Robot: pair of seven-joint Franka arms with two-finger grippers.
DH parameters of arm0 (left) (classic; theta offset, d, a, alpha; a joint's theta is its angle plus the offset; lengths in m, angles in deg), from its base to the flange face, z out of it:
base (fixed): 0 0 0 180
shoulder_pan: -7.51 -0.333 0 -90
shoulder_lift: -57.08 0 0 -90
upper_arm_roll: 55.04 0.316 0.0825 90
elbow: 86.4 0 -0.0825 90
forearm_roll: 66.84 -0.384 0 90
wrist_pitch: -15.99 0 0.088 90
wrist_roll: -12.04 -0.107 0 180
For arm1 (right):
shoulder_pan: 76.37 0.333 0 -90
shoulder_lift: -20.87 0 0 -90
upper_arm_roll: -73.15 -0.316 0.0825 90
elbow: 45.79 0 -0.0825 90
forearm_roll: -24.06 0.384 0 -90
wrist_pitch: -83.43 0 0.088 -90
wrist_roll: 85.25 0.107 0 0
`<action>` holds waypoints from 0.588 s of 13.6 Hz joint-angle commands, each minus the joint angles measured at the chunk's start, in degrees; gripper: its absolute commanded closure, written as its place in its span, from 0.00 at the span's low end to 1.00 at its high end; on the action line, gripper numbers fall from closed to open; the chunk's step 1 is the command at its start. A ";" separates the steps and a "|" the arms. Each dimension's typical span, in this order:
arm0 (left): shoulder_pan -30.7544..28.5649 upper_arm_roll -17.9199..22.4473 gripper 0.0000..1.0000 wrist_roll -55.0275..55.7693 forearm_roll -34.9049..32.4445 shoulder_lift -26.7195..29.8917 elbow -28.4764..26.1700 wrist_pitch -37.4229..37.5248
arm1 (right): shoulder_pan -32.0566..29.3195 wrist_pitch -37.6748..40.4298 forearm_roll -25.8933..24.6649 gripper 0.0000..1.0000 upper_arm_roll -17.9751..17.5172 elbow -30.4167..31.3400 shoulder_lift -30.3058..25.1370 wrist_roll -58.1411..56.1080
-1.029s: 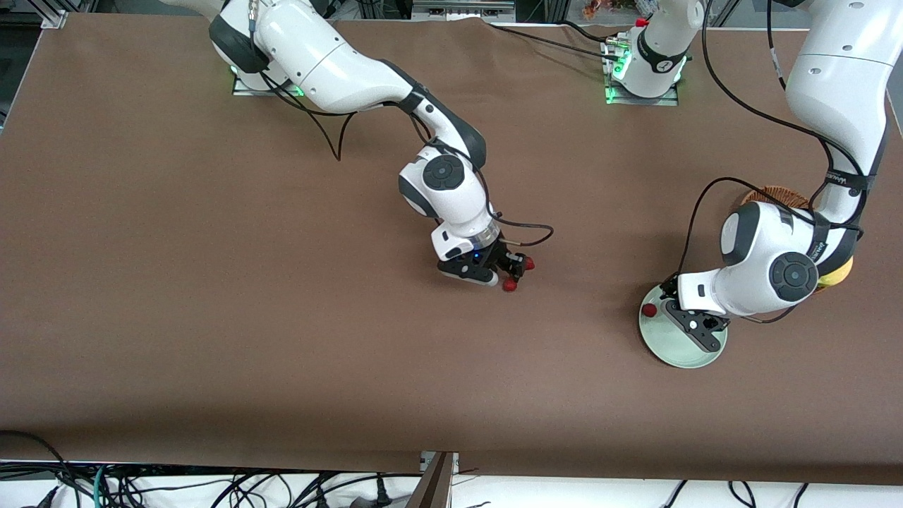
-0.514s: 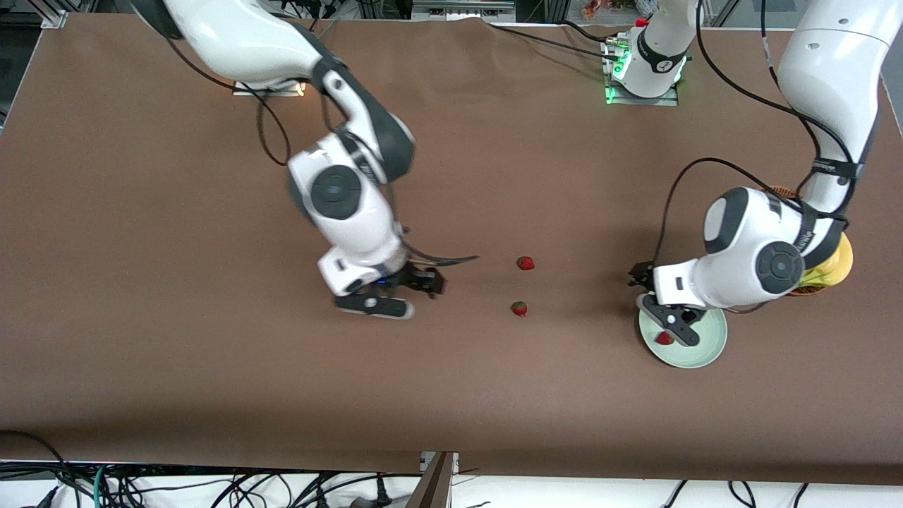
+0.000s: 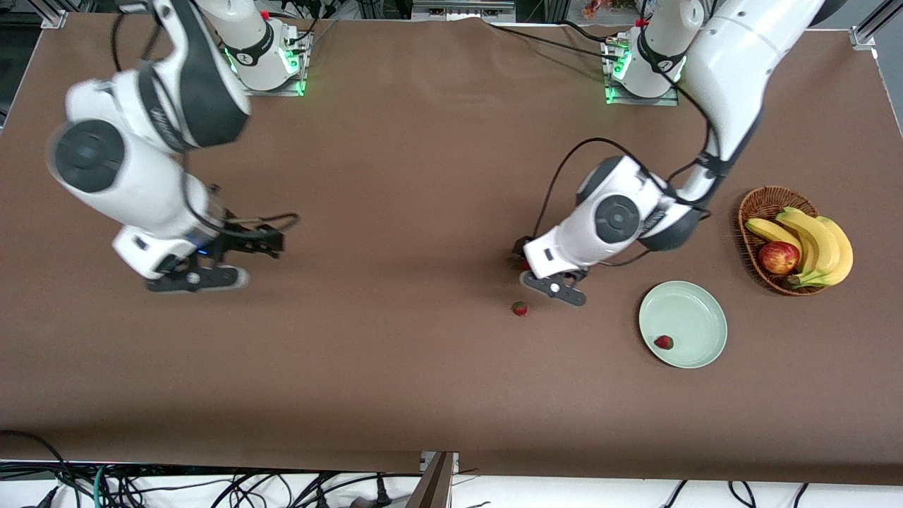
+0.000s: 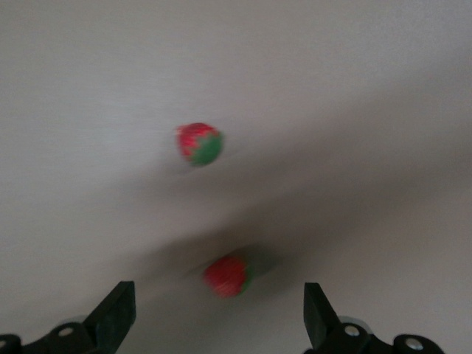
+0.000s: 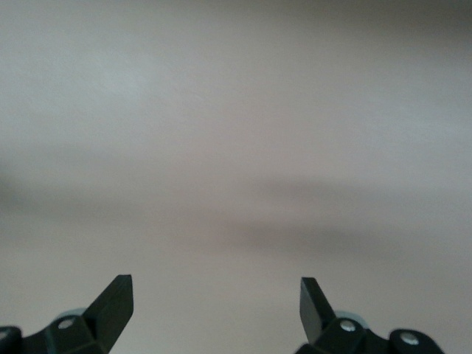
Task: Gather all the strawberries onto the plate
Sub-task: 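Carry a second strawberry to the plate while the right gripper retracts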
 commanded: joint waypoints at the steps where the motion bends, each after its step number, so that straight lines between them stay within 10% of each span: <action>1: 2.11 1.69 0.00 7.96 -9.04 -0.50 -2.19 -2.99 | -1.20 5.28 0.88 0.00 4.71 5.44 -8.57 -7.95; 5: 2.47 1.96 0.04 8.24 -12.68 -2.34 -2.63 -3.17 | -1.11 10.58 0.62 0.00 6.05 5.36 -13.68 -7.96; 8: 2.91 2.13 0.34 8.16 -13.30 -3.57 -2.72 -3.17 | -1.29 12.78 1.06 0.00 11.39 3.96 -15.71 -8.40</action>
